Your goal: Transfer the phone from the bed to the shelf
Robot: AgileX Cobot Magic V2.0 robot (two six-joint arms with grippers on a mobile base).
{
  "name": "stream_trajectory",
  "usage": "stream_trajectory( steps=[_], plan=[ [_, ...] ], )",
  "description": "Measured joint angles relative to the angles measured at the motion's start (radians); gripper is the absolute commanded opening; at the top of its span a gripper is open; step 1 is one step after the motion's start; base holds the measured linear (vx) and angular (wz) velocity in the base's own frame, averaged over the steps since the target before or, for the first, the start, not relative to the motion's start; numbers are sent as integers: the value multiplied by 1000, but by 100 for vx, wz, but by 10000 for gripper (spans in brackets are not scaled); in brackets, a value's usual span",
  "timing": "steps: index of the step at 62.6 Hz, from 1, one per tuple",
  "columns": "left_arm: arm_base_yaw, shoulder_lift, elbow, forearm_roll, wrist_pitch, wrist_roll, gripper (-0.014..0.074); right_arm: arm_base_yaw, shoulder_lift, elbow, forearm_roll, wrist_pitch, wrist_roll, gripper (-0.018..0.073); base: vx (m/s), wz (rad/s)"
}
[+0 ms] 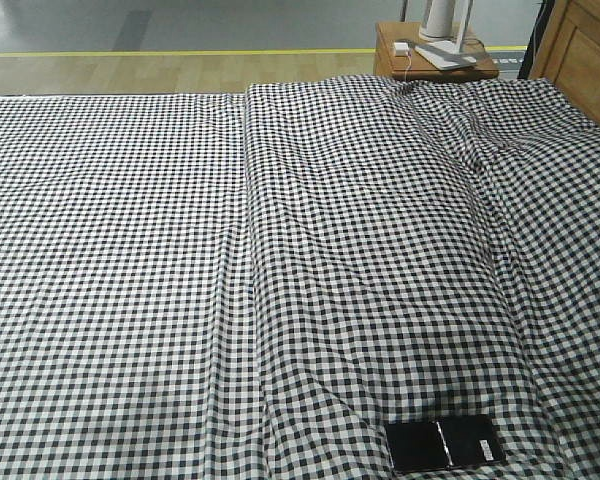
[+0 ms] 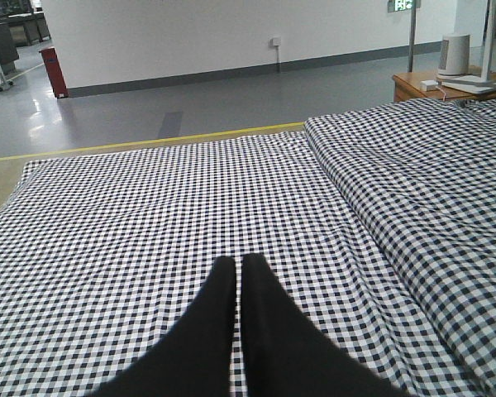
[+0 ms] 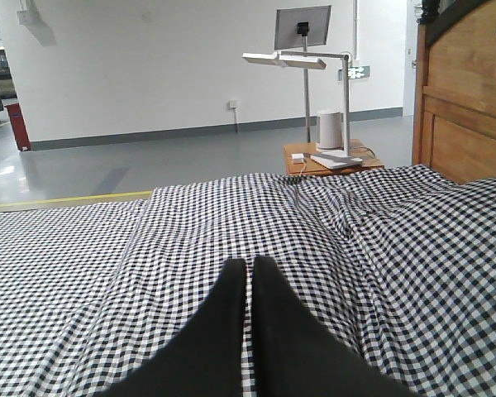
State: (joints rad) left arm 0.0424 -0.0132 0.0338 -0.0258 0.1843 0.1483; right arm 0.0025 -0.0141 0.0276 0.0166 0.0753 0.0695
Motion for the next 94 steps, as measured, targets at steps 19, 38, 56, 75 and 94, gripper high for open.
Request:
stream_trajectory(
  steps=[19, 38, 56, 75, 94],
  plan=[
    [0, 0, 0, 0, 0, 0, 1, 0, 0, 0, 0, 0, 0, -6, 0, 0],
    [0, 0, 0, 0, 0, 0, 1, 0, 0, 0, 0, 0, 0, -6, 0, 0],
    [0, 0, 0, 0, 0, 0, 1, 0, 0, 0, 0, 0, 0, -6, 0, 0],
    [0, 0, 0, 0, 0, 0, 1, 0, 0, 0, 0, 0, 0, -6, 0, 0],
    [0, 0, 0, 0, 0, 0, 1, 0, 0, 0, 0, -216, 0, -6, 0, 0]
  ],
)
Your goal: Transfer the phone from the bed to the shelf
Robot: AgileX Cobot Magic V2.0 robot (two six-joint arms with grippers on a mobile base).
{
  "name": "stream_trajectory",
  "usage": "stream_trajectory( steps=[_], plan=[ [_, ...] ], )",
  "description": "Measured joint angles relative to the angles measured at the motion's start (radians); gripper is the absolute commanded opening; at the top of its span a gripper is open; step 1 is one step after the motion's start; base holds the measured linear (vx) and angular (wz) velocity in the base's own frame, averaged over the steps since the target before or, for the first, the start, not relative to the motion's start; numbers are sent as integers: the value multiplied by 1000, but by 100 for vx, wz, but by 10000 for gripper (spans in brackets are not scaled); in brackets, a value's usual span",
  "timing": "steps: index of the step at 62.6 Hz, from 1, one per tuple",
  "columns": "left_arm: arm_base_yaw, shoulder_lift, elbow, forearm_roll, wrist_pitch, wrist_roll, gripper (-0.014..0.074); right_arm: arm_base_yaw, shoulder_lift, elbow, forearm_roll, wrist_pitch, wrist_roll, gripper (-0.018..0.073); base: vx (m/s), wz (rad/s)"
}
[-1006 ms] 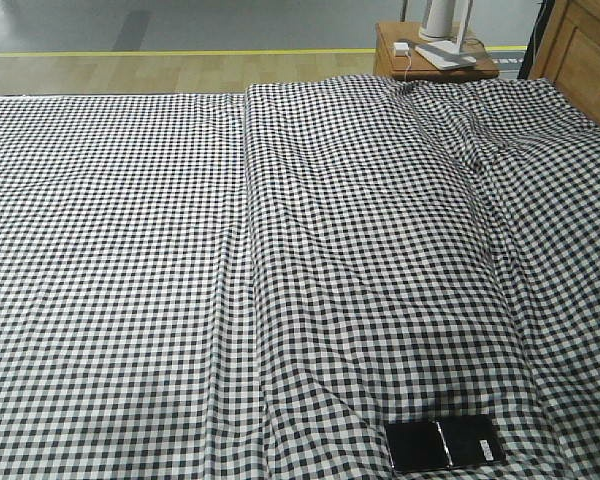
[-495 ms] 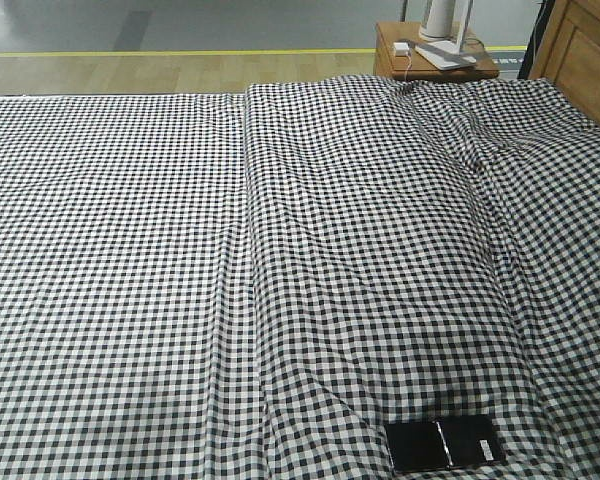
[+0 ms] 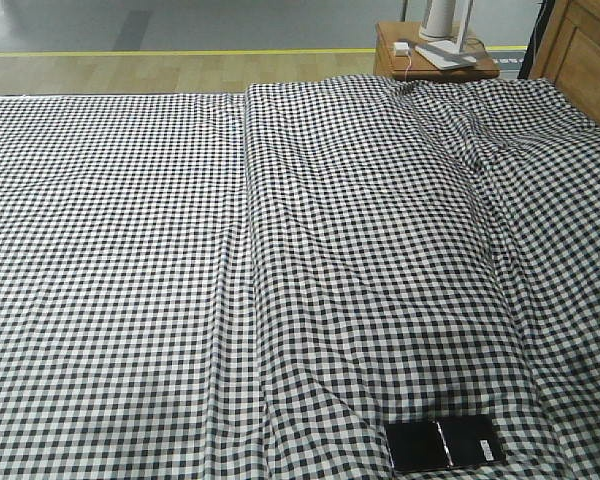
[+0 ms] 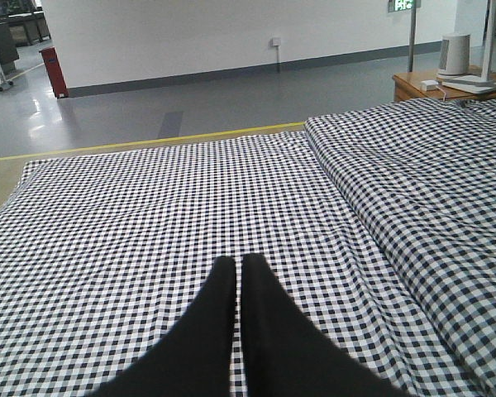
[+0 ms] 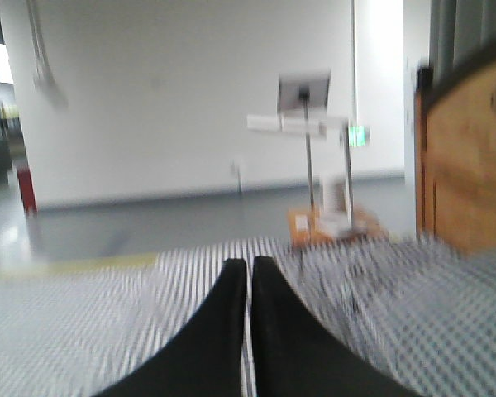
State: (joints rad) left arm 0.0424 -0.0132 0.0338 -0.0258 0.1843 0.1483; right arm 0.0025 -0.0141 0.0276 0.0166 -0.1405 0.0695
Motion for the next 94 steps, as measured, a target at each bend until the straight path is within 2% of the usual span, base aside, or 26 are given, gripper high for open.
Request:
stream_trajectory(
  steps=[5, 12, 26, 32, 43, 55, 62, 66, 76, 86, 94],
  plan=[
    [0, 0, 0, 0, 0, 0, 1, 0, 0, 0, 0, -107, 0, -6, 0, 0],
    [0, 0, 0, 0, 0, 0, 1, 0, 0, -55, 0, -150, 0, -6, 0, 0],
    [0, 0, 0, 0, 0, 0, 1, 0, 28, -369, 0, -139, -11, -6, 0, 0],
    [0, 0, 0, 0, 0, 0, 1, 0, 104, -521, 0, -63, -15, -6, 0, 0],
    [0, 0, 0, 0, 0, 0, 1, 0, 303, -760, 0, 209, -18, -3, 0, 0],
    [0, 0, 0, 0, 0, 0, 1, 0, 528, -893, 0, 457, -18, 40, 0, 0],
    [0, 0, 0, 0, 0, 0, 1, 0, 641, -903, 0, 553, -18, 118, 0, 0],
    [0, 0, 0, 0, 0, 0, 1, 0, 694, -903, 0, 603, -18, 196, 0, 0],
    [0, 0, 0, 0, 0, 0, 1, 0, 804, -903, 0, 699, -18, 464, 0, 0],
    [0, 0, 0, 0, 0, 0, 1, 0, 848, -903, 0, 720, -18, 731, 0, 0],
    [0, 0, 0, 0, 0, 0, 1, 0, 852, -903, 0, 719, -18, 721, 0, 0]
  ],
)
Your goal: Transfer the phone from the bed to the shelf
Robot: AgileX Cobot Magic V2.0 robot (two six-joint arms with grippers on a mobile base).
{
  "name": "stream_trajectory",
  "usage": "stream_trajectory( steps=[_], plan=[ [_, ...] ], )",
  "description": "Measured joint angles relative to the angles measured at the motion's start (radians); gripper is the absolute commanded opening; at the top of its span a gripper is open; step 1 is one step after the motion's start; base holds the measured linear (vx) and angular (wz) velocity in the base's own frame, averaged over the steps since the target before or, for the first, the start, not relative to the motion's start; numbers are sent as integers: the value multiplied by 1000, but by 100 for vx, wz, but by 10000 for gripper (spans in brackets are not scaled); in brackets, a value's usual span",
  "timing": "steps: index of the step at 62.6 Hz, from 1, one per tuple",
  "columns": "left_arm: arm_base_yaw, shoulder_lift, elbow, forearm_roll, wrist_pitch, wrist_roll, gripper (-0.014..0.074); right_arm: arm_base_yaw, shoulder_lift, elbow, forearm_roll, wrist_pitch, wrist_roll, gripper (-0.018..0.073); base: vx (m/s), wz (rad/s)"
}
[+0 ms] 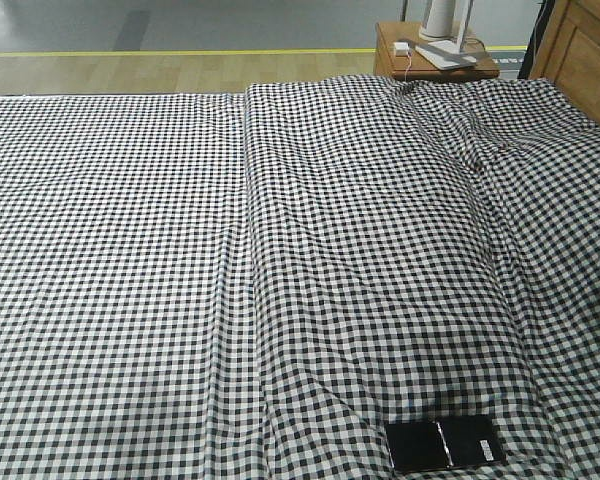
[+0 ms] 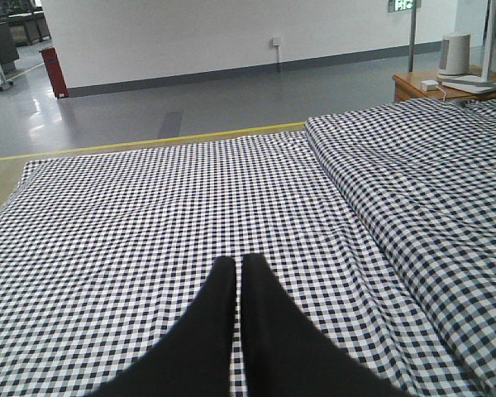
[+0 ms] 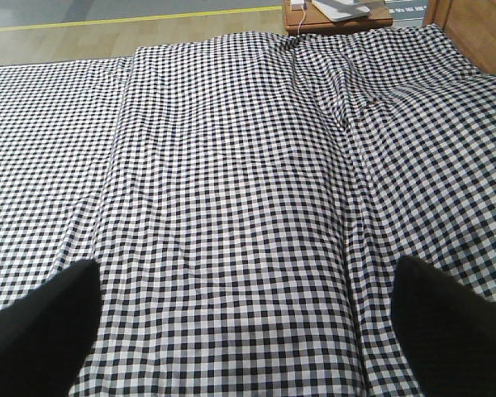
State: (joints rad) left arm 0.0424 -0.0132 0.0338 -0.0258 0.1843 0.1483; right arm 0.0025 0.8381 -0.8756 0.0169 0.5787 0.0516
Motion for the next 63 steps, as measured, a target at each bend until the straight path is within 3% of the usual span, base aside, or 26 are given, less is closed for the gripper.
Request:
stream_trajectory(
  steps=[23, 35, 49, 63],
  plan=[
    [0, 0, 0, 0, 0, 0, 1, -21, 122, -136, 0, 256, 24, 657, 0, 0],
    [0, 0, 0, 0, 0, 0, 1, -201, 250, -214, 27, 342, -24, 652, 0, 0],
    [0, 0, 0, 0, 0, 0, 1, -434, 482, -214, 204, 315, -214, 648, 0, 0],
    [0, 0, 0, 0, 0, 0, 1, -518, 809, -216, 418, 244, -456, 643, 0, 0]
  ],
)
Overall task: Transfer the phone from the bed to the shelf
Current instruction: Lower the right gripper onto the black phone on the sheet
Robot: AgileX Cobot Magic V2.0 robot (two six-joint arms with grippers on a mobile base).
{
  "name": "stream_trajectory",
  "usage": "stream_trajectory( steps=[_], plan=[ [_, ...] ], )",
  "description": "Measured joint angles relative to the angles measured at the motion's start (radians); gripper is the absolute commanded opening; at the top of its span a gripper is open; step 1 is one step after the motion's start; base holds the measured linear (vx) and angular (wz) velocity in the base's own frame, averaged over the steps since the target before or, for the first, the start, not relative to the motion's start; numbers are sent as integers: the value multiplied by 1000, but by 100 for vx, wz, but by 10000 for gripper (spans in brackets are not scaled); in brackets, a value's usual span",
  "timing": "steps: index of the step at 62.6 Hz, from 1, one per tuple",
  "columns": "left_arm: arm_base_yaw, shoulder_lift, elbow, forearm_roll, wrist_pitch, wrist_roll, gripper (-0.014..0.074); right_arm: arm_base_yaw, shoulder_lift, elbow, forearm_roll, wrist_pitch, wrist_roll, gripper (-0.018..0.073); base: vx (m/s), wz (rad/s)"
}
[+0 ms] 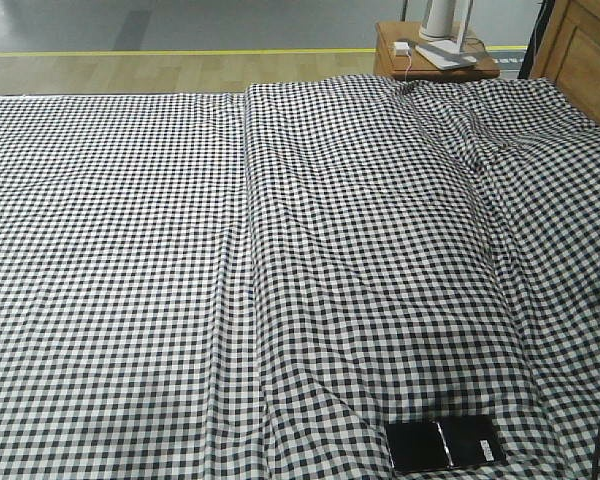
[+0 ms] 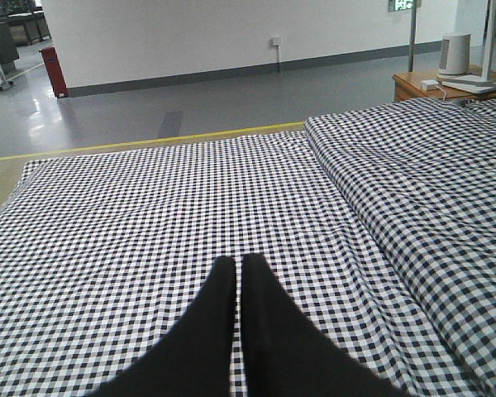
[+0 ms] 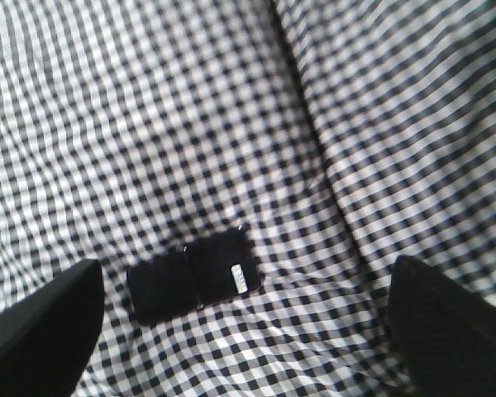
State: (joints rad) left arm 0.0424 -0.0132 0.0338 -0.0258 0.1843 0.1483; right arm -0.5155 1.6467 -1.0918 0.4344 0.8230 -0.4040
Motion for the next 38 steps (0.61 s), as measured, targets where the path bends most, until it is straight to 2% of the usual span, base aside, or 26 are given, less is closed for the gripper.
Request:
stream_trajectory(
  steps=[20, 38],
  plan=[
    [0, 0, 0, 0, 0, 0, 1, -18, 410, -5, 226, -32, -376, 637, 0, 0],
    [0, 0, 0, 0, 0, 0, 1, -19, 671, -17, 355, -35, -597, 633, 0, 0]
  ],
)
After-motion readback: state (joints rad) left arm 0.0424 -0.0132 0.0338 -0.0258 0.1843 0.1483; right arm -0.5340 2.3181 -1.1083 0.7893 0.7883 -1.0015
